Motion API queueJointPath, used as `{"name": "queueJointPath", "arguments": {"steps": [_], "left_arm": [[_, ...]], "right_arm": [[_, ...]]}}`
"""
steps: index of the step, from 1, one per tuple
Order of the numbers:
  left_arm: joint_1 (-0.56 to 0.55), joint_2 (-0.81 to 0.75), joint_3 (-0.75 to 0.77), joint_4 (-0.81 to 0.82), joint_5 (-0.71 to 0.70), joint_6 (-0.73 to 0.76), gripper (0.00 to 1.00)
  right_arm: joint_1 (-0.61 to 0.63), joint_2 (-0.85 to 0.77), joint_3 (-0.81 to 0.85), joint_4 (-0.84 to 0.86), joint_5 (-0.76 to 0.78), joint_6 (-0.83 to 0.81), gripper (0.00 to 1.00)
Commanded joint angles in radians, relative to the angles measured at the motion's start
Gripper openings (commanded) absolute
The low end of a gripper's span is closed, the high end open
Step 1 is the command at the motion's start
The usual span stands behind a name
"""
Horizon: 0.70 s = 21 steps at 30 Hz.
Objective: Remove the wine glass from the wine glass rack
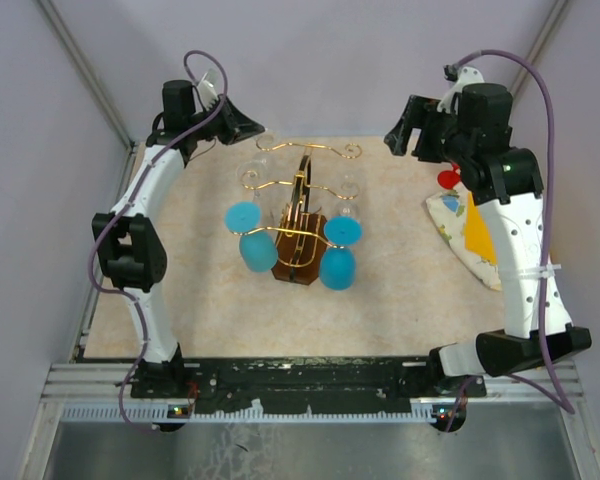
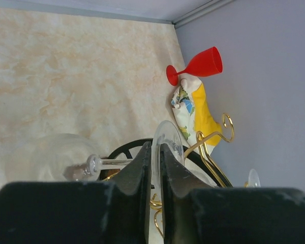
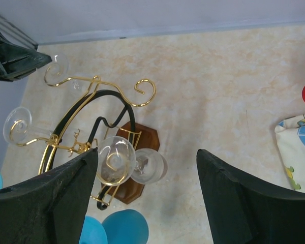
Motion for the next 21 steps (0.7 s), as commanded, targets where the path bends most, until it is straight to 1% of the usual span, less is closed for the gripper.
{"name": "queueJointPath", "arguments": {"steps": [1, 3, 4, 10, 16, 21], "left_arm": [[-0.016, -0.01, 0.03, 0.018, 0.046, 0.007, 0.1], [-0.017, -0.01, 0.023, 0.029, 0.062, 0.002, 0.01], [-0.019, -0.01, 0.021, 0.03, 0.066, 0.002, 0.0], [-0.019, -0.01, 0.014, 0.018, 0.068, 0.011, 0.0], [-0.018, -0.047, 0.004, -0.028, 0.007, 0.065, 0.0], [-0.007, -0.115, -0.077, 0.001, -0.052, 0.097, 0.0]], "right_arm": [[-0.018, -0.043, -0.005, 0.058, -0.022, 0.006, 0.79], [-0.026, -0.045, -0.011, 0.06, -0.03, 0.005, 0.79], [-0.029, -0.047, -0.015, 0.062, -0.032, 0.005, 0.79], [-0.05, -0.066, -0.055, 0.079, -0.051, 0.006, 0.8], [-0.056, -0.074, -0.068, 0.082, -0.059, 0.008, 0.8], [-0.059, -0.083, -0.08, 0.089, -0.064, 0.013, 0.8]]}}
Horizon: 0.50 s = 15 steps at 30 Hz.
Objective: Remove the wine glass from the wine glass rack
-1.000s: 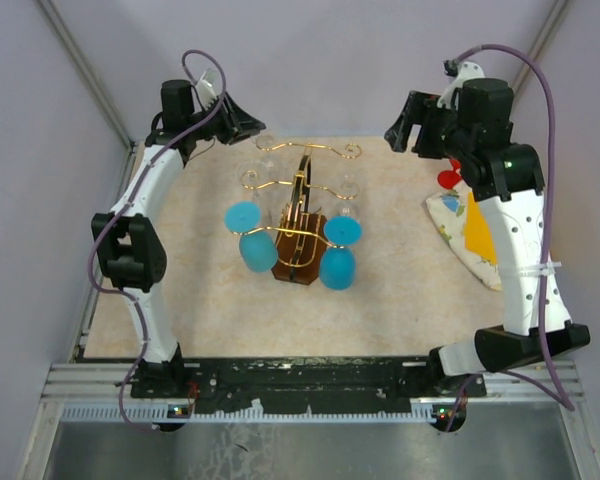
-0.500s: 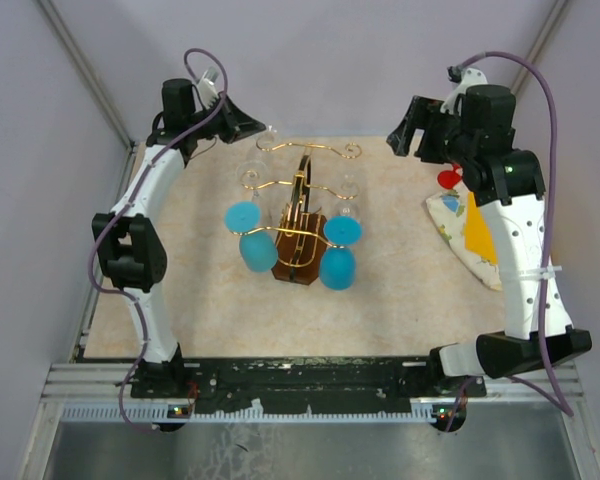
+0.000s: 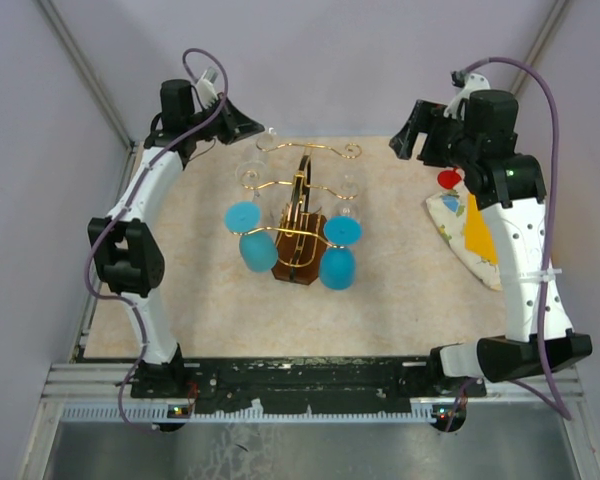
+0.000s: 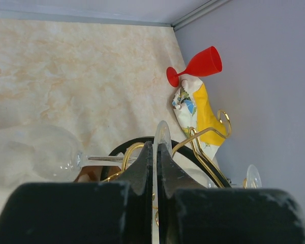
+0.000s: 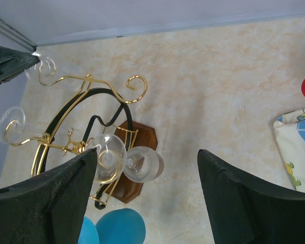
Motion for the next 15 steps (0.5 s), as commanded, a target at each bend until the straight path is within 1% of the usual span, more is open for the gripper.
{"name": "queueJointPath", "arguments": {"steps": [1, 6, 10, 15], "left_arm": [[0.008, -0.097, -0.077, 0.009, -0.053, 0.061, 0.0], [0.029, -0.157, -0.134, 0.038, -0.111, 0.079, 0.0], [0.035, -0.16, -0.138, 0.021, -0.06, 0.072, 0.0], [0.036, -0.174, -0.159, 0.04, -0.004, 0.036, 0.0]], "right_arm": [[-0.007, -0.052, -0.01, 0.054, -0.021, 0.011, 0.8], [-0.007, -0.06, -0.017, 0.052, -0.022, 0.011, 0.8], [-0.009, -0.06, -0.005, 0.051, -0.024, 0.016, 0.8], [-0.009, -0.065, -0.003, 0.048, -0.03, 0.024, 0.8]]}}
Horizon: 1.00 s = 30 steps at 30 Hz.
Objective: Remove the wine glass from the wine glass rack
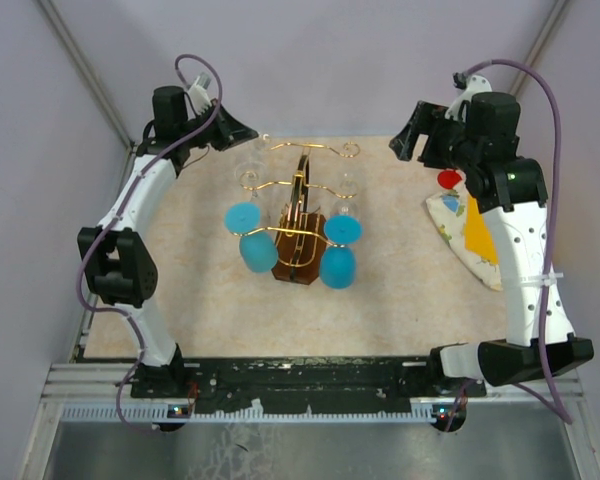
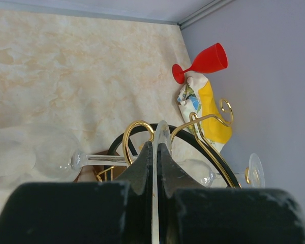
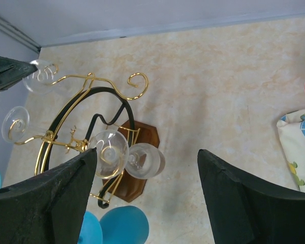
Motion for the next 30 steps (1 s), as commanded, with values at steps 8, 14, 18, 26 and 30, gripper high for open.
{"name": "queueJointPath", "arguments": {"steps": [8, 14, 18, 26, 30], "left_arm": [[0.011, -0.033, -0.059, 0.108, 0.152, -0.101, 0.0], [0.008, -0.013, -0.068, 0.173, 0.182, -0.159, 0.0], [0.009, 0.005, -0.054, 0.227, 0.196, -0.206, 0.0], [0.007, 0.087, -0.025, 0.357, 0.233, -0.34, 0.0], [0.005, 0.14, 0.013, 0.425, 0.233, -0.406, 0.0]], "right_arm": [[-0.008, -0.054, 0.012, 0.027, -0.006, 0.006, 0.81], [-0.01, -0.059, 0.006, 0.027, 0.004, -0.001, 0.81], [-0.012, -0.061, -0.004, 0.028, 0.008, -0.005, 0.81], [-0.016, -0.057, 0.0, 0.02, 0.003, -0.011, 0.82], [-0.016, -0.043, 0.028, -0.003, 0.005, -0.021, 0.82]]}}
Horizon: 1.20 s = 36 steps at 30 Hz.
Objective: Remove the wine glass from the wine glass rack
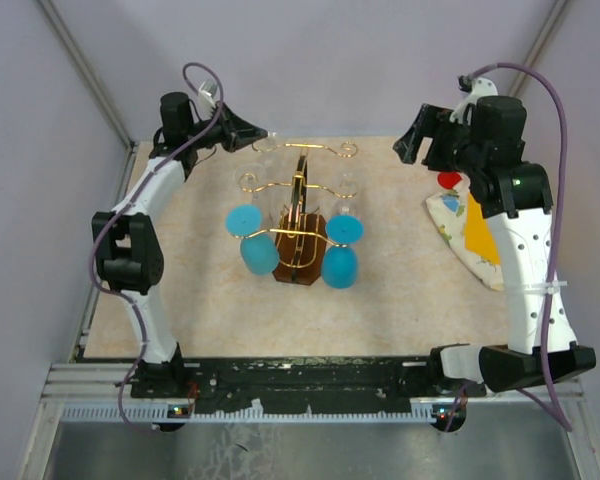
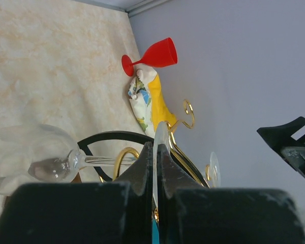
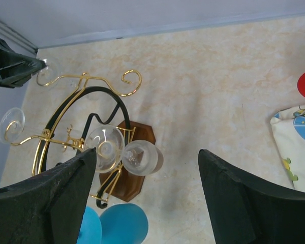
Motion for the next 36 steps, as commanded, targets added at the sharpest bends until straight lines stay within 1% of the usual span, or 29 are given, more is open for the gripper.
{"name": "queueJointPath", "arguments": {"steps": [1, 7, 10, 15, 17, 19, 21, 23, 25, 29, 32, 36], "left_arm": [[-0.005, 0.057, 0.065, 0.162, 0.027, -0.11, 0.0], [-0.003, 0.121, 0.113, 0.331, 0.017, -0.221, 0.0], [0.0, 0.153, 0.169, 0.361, -0.009, -0.237, 0.0], [0.03, 0.178, 0.25, 0.334, -0.069, -0.209, 0.0], [0.061, 0.172, 0.273, 0.262, -0.1, -0.139, 0.0], [0.088, 0.161, 0.306, 0.125, -0.151, -0.024, 0.0], [0.115, 0.151, 0.362, -0.102, -0.265, 0.122, 0.0], [0.144, 0.134, 0.369, -0.246, -0.364, 0.213, 0.0], [0.171, 0.118, 0.371, -0.354, -0.49, 0.276, 0.0], [0.194, 0.125, 0.418, -0.524, -0.733, 0.432, 0.0], [0.196, 0.137, 0.429, -0.597, -0.908, 0.529, 0.0], [0.19, 0.161, 0.421, -0.638, -1.119, 0.647, 0.0]], "right_arm": [[-0.004, -0.01, 0.048, -0.001, 0.001, -0.021, 0.82], [-0.005, 0.003, 0.089, -0.043, 0.003, -0.037, 0.82], [-0.004, 0.0, 0.095, -0.057, 0.011, -0.045, 0.82], [-0.005, -0.006, 0.097, -0.075, 0.022, -0.062, 0.82], [-0.004, -0.008, 0.095, -0.079, 0.024, -0.068, 0.82], [-0.004, -0.011, 0.092, -0.082, 0.027, -0.075, 0.83], [-0.006, -0.013, 0.087, -0.084, 0.03, -0.083, 0.83], [-0.006, -0.017, 0.076, -0.082, 0.029, -0.088, 0.83], [-0.006, -0.022, 0.057, -0.071, 0.021, -0.088, 0.83], [-0.006, -0.036, 0.013, -0.055, 0.02, -0.087, 0.83], [-0.006, -0.053, -0.018, -0.048, 0.039, -0.097, 0.83], [-0.005, -0.078, -0.086, -0.014, 0.0, -0.097, 0.83]]}}
